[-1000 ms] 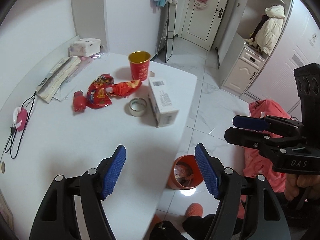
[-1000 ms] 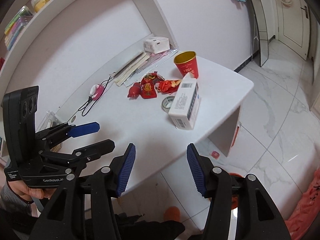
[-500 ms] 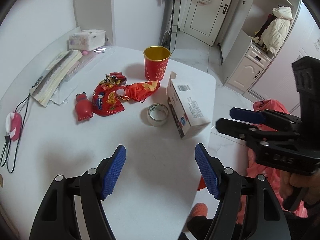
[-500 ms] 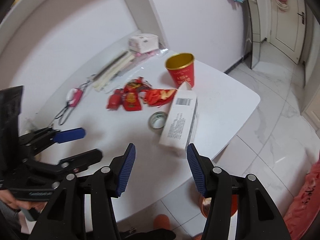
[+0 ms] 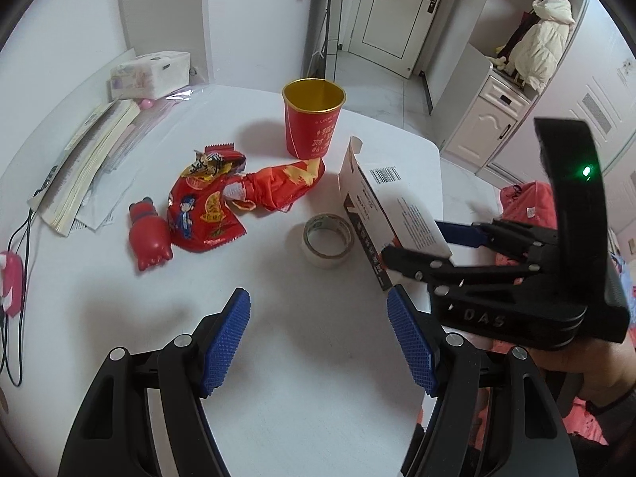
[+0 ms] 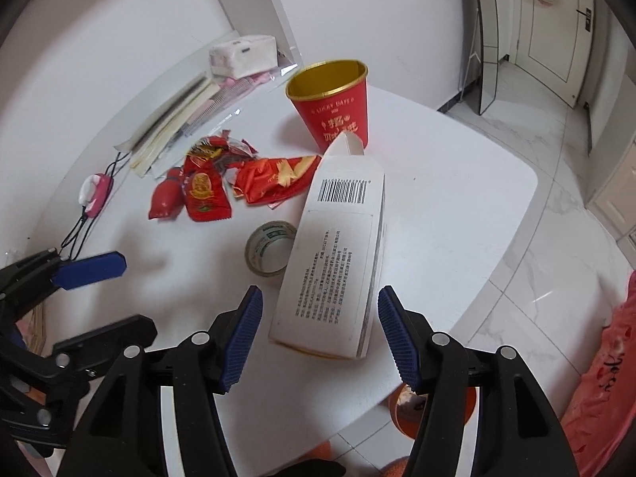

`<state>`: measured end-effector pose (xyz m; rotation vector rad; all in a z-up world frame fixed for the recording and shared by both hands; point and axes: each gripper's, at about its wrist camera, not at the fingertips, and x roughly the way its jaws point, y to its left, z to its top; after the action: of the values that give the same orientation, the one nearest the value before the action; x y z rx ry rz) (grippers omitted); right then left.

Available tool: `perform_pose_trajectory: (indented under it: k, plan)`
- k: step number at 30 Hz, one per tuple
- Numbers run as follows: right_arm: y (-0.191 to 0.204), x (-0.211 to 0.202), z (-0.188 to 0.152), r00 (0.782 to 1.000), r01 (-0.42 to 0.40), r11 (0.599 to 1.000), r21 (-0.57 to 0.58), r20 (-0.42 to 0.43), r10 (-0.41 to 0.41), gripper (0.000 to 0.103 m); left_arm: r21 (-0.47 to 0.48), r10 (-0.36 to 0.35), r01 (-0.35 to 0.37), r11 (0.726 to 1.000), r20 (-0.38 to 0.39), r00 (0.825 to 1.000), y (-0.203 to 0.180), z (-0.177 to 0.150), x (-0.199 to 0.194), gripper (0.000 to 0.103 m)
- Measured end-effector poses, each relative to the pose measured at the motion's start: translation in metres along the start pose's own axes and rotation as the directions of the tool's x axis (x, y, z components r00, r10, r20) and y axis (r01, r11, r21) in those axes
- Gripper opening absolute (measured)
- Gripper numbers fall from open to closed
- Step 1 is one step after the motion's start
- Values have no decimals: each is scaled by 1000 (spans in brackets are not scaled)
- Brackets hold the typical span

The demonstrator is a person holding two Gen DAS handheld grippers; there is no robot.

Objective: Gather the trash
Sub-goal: 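Close the right tool on the white barcode box while the left tool approaches the red cup, then close the left tool on the red gold-lined paper cup rim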

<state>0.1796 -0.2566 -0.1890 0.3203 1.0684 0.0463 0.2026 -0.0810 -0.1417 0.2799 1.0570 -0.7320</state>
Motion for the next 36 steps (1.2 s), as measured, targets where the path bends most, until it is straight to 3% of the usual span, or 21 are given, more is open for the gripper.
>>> perform_pose_trajectory:
  k: [3,12,23,26,36]
  plan:
    - [-4,4,-1,1000,-1,1000,20,2,1,52,14,-7,7,1000,-1,1000,0,7,5,72]
    - [-29,-10,7,999,7,997,72,51,-10,44,85,-32,31,996,4,999,-11,42,28,72]
    - [-71,-38,34,988,30,987,159,143,-53,43,175,-20,13,984,37,999,-20,105,61,72]
    - [-77,-43,39,986,31,984,178,158,-59,43,181,-5,-2,984,35,999,-18,121,75,76]
    - [-94,-50,44,979,39,969,244,185,-86,43,206,11,-8,979,-11,1000,-18,135,112,77]
